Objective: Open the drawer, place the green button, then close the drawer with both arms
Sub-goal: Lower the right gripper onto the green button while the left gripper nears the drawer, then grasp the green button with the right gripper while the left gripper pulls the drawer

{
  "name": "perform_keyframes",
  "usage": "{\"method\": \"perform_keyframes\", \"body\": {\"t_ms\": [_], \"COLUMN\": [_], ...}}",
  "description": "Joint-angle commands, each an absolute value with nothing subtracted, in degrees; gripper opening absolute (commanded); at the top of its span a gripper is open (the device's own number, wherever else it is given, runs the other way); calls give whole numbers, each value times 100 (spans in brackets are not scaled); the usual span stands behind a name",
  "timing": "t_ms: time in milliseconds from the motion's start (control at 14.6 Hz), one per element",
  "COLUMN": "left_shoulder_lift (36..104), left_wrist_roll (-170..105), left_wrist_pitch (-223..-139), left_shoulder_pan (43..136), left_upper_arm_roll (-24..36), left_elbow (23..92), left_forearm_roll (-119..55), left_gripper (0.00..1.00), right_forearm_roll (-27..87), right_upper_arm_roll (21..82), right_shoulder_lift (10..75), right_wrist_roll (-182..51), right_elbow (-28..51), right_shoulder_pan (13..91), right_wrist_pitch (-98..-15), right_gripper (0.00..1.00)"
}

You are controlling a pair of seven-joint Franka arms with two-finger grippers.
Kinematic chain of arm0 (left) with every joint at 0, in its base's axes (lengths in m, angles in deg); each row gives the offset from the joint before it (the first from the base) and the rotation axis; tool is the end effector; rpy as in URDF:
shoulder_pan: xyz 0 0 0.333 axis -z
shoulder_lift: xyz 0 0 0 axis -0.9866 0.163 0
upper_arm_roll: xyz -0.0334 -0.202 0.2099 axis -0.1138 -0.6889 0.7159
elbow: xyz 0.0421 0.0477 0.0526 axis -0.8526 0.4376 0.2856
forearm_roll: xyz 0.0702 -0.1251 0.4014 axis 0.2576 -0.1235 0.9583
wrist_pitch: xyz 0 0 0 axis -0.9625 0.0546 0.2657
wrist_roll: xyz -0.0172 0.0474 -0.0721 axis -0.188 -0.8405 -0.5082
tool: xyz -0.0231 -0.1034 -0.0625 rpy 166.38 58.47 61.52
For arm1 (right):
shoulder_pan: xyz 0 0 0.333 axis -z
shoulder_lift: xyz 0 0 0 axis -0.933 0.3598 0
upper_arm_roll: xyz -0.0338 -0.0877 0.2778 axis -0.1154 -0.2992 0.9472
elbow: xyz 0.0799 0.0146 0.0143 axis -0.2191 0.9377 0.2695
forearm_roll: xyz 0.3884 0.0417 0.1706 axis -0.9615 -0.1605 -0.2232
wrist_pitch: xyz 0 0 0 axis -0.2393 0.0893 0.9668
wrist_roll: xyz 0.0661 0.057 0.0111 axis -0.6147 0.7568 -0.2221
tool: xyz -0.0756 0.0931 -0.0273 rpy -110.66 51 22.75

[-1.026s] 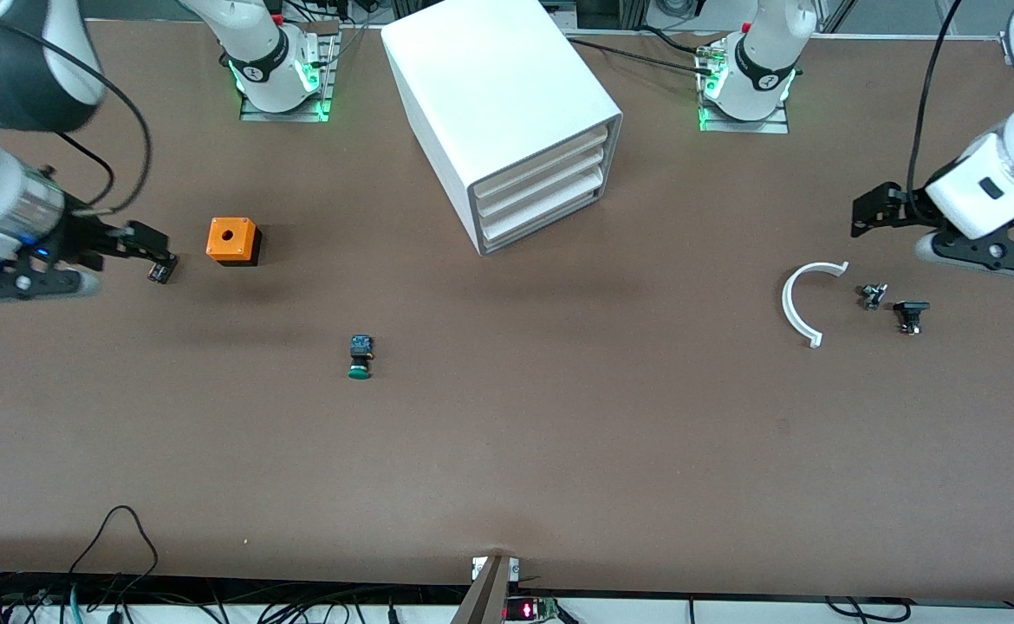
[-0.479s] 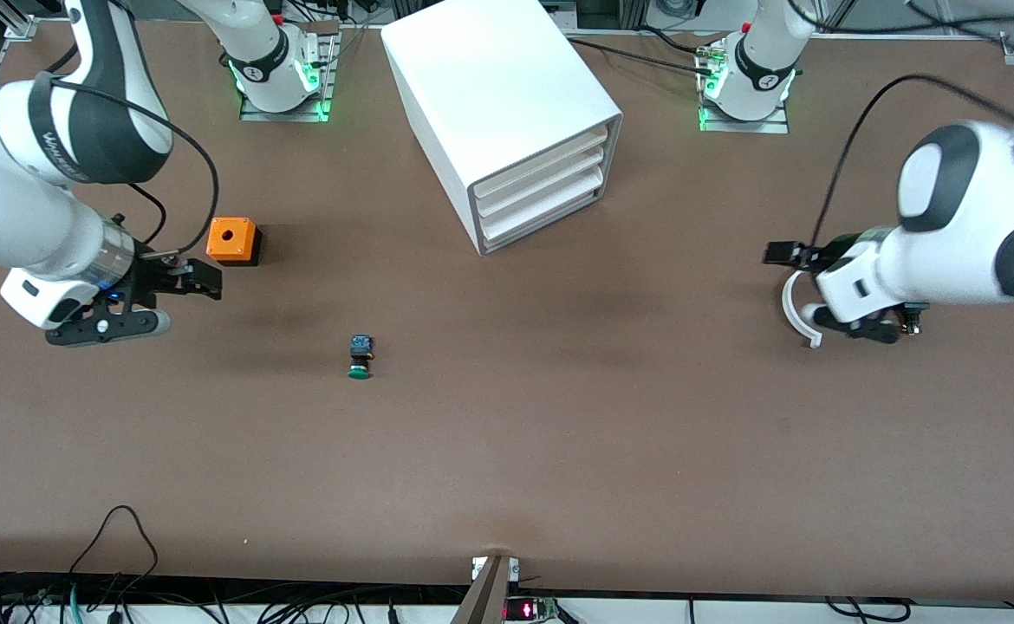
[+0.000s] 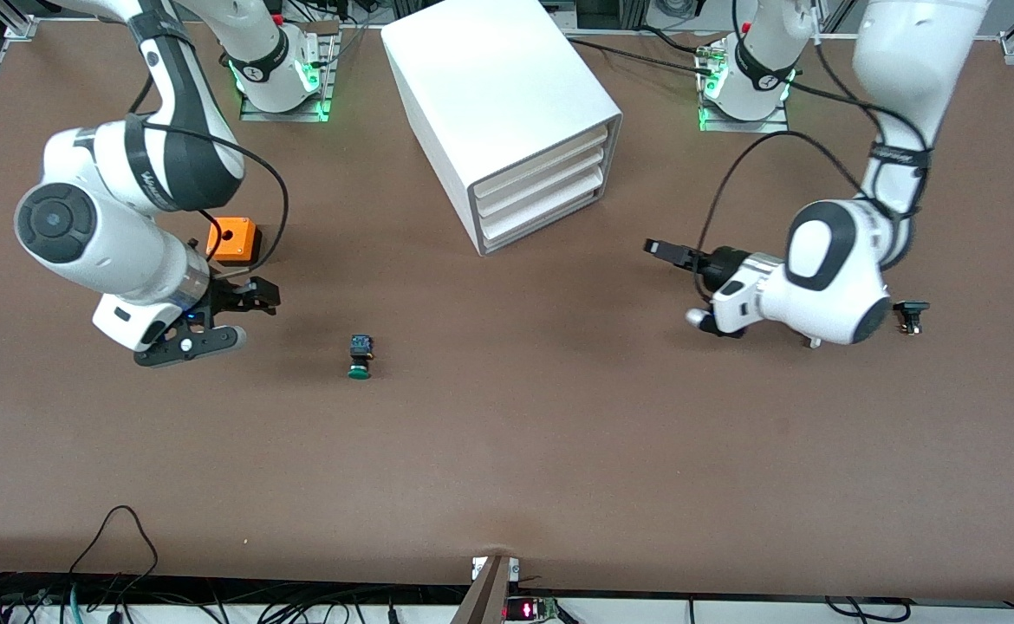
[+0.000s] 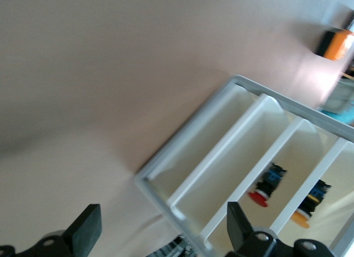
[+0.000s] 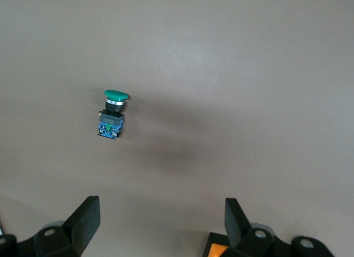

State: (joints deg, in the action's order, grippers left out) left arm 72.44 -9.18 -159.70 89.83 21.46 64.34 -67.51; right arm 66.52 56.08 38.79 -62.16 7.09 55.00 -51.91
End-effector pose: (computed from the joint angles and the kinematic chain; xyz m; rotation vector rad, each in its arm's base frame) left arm 0.5514 -0.1980 0.1921 2.2593 -0.1617 -0.7603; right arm 0.6568 0.1504 0.3559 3.1036 0.4000 -0.0953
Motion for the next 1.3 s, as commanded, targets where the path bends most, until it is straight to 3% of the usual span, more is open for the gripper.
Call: {"method": "perform_keyframes", "body": {"t_ms": [0,411,753,821,889,958,1095,1163,1232], "left_shoulder_lift": [7451,7707,7812,7821,7821,7821,7847,7856,7865], "left_wrist_roll": [-624,157,202,202,220,307,710,773,765], "left_wrist_pitch": [-16067,-17014,-17218,-17279,-17341,-17367,-17682,-17806,-17885], "left_shoulder_pan": [9178,9301,9424,9433,9442,9450,9477,9486,9486], "left_upper_arm_roll": [1958,1272,1070,1061,1052,982,938,938,946], "left_elbow": [6608,7362,7689,7750,7785,7847,7952,7953,7944], "left_forearm_roll": [-7345,-8110,-8497,-8506,-8507,-8480,-8471,-8471,-8480], "left_gripper": [100,95,95,91,81,54,12,4,4], "right_forearm_roll": [6575,6513,6487,6487,6487,6487,6487,6487,6478], "right_upper_arm_roll": [5579,5579,5570,5570,5570,5570,5570,5570,5570], "right_shoulder_lift": [4216,4718,5016,5078,5165,5253,5342,5412,5491], "right_wrist_roll": [-6187,-5240,-4834,-4668,-4440,-4307,-4227,-4088,-4034], "right_elbow": [582,1293,1478,1574,1610,1610,1610,1610,1601], "right_shoulder_pan": [5327,4694,4659,4659,4659,4659,4633,4615,4580], "right_wrist_pitch": [-5307,-6993,-7275,-7468,-7617,-7671,-7750,-7820,-7934], "right_gripper": [100,100,100,100,100,100,100,100,100]}}
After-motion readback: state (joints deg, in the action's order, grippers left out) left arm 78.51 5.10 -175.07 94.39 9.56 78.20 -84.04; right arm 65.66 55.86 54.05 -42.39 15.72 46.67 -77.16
